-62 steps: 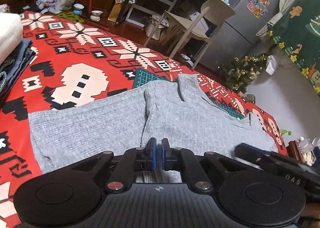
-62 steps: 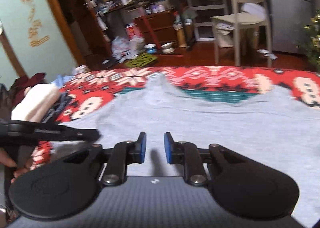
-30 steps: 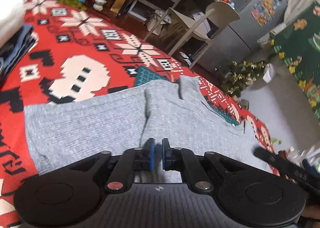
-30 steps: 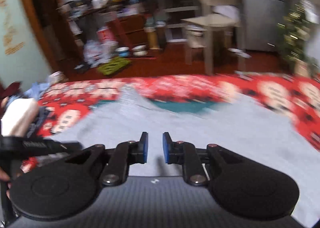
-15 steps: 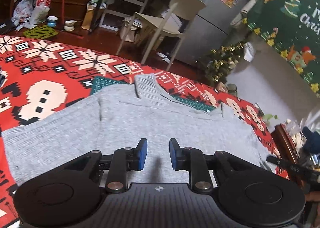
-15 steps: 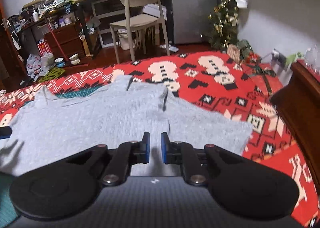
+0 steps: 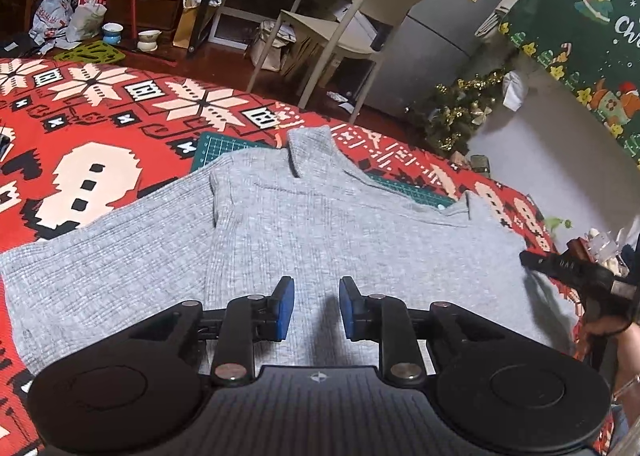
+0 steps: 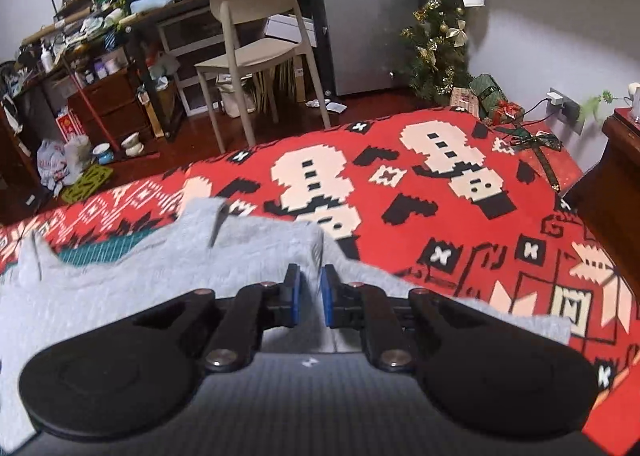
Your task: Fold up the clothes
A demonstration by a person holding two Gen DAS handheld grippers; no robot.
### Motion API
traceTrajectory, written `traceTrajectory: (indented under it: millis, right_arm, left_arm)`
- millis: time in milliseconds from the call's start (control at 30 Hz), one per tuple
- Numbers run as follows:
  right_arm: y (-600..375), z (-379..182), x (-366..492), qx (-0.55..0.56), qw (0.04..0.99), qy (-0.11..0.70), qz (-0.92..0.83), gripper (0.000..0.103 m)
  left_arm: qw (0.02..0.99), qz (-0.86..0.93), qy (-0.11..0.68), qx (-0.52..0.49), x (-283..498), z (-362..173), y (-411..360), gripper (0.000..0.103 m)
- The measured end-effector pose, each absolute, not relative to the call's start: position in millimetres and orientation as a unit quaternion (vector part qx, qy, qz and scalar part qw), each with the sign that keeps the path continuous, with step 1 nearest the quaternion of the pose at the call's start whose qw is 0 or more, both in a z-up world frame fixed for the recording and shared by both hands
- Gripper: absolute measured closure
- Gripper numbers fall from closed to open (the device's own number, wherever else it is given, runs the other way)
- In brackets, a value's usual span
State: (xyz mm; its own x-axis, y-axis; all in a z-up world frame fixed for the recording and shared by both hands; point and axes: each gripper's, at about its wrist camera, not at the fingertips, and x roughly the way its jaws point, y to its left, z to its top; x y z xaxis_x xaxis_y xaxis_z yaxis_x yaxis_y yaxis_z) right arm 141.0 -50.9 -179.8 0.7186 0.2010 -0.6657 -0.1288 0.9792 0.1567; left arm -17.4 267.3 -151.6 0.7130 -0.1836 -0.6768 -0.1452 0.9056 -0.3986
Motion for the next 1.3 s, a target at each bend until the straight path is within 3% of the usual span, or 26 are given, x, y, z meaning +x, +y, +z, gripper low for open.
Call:
traceTrajectory:
  millis: [267,500,767,833,933,1067,1167,1233,1300]
  right_arm:
    - [-50,-181,152,0.036,0.933,0.349,0.077,0.090]
    - [-30,-149,127,0.050,0.936,0.327,0.115,0.087]
    - [30,-165,119,0.014,0.914,0.360,0.188,0.082]
    - [35,-170,118,0.010,0.913,0.366,0.180,0.060]
    - [36,-172,115,0.014,0.916,0.363,0.169,0.044]
    - [36,-166,104,0.019,0.918,0.357,0.169,0.028]
    - [36,-153,89,0.008,0.921,0.346,0.178,0.014]
    - [37,-143,76,-0.001,0.922,0.340,0.185,0.001]
    - [37,-134,62,-0.007,0.923,0.335,0.189,0.001]
  left_arm:
    - [0.902,-0.012,0.379,-0.207,-17,-151,265,0.076]
    - [0.902,-0.013,0.363,-0.234,-21,-145,276,0.079]
    - [0.903,-0.009,0.367,-0.221,-19,-145,275,0.079]
    - [0.908,-0.005,0.361,-0.212,-20,-143,274,0.079]
    - [0.913,-0.008,0.353,-0.206,-19,-141,272,0.079]
    - [0.914,0.001,0.355,-0.194,-15,-140,267,0.073]
    - [0.924,0.005,0.346,-0.165,-17,-134,258,0.063]
    - [0.931,0.004,0.336,-0.144,-20,-130,251,0.058]
    - [0.935,0.002,0.332,-0.126,-22,-126,244,0.054]
